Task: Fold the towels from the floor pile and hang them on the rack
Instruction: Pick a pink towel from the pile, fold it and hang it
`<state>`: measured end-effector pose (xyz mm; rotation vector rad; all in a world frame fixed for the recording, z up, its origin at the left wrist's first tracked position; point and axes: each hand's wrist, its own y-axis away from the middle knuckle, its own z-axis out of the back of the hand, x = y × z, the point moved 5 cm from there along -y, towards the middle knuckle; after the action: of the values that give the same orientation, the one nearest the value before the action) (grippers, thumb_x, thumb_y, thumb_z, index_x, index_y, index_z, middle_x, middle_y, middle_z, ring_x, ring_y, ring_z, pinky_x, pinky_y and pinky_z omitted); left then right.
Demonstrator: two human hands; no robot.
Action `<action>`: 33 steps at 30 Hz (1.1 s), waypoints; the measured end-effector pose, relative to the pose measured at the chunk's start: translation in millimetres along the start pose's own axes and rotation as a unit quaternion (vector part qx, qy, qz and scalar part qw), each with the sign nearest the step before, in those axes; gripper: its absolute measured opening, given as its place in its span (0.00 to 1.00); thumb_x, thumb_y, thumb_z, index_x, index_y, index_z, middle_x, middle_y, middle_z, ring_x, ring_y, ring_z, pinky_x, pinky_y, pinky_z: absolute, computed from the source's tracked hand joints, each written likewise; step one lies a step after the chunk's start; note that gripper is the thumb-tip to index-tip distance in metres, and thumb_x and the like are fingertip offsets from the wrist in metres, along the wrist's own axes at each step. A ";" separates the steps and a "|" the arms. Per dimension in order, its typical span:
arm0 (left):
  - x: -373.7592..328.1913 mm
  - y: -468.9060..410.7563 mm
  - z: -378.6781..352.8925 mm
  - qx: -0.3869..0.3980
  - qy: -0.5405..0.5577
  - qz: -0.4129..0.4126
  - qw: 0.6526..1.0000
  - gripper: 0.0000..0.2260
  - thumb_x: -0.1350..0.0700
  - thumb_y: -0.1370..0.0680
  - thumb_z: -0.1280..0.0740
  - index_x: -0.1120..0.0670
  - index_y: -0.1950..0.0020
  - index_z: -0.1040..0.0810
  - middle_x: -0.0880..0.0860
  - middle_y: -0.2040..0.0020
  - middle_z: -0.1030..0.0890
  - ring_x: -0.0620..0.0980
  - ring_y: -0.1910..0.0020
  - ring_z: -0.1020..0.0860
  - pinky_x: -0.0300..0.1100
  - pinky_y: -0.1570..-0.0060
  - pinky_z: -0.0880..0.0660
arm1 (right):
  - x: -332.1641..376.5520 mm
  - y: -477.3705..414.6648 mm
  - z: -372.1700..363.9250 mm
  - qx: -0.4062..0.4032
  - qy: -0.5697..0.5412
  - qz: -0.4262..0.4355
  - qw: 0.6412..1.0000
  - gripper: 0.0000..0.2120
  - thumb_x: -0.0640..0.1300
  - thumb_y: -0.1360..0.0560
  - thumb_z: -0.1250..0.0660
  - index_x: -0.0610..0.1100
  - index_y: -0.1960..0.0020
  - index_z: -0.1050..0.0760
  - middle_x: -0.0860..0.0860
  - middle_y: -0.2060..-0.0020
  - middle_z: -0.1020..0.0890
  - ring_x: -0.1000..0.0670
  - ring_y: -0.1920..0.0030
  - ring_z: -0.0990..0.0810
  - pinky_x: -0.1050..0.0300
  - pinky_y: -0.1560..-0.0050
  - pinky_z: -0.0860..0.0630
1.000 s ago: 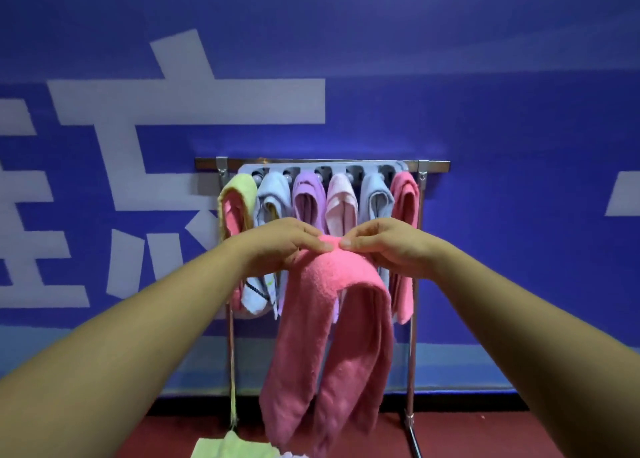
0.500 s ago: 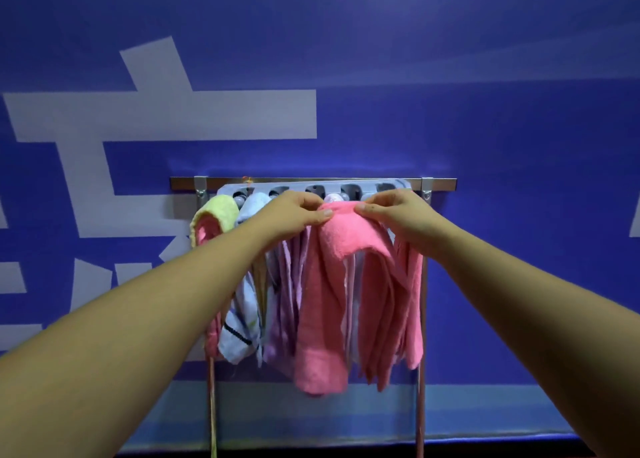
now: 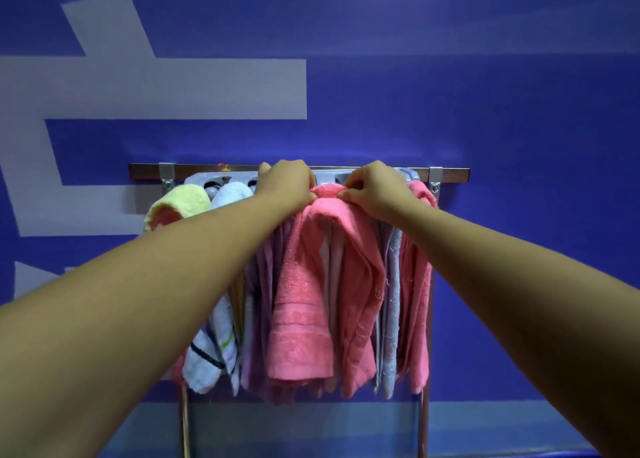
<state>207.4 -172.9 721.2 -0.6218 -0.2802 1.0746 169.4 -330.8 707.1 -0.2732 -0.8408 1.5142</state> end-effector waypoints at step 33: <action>-14.7 43.9 -72.5 0.008 0.694 0.135 0.707 0.23 0.38 0.19 0.42 0.54 0.39 0.20 0.57 0.46 0.16 0.49 0.49 0.17 0.43 0.46 0.20 | 1.5 60.1 -43.2 -0.005 -0.436 -0.072 0.897 0.21 0.38 0.21 0.41 0.48 0.30 0.24 0.54 0.36 0.21 0.53 0.34 0.23 0.51 0.29 0.28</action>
<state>204.9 -195.7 638.3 -1.3120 1.1829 0.6119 150.7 -309.4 638.8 0.5041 -1.5295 1.4758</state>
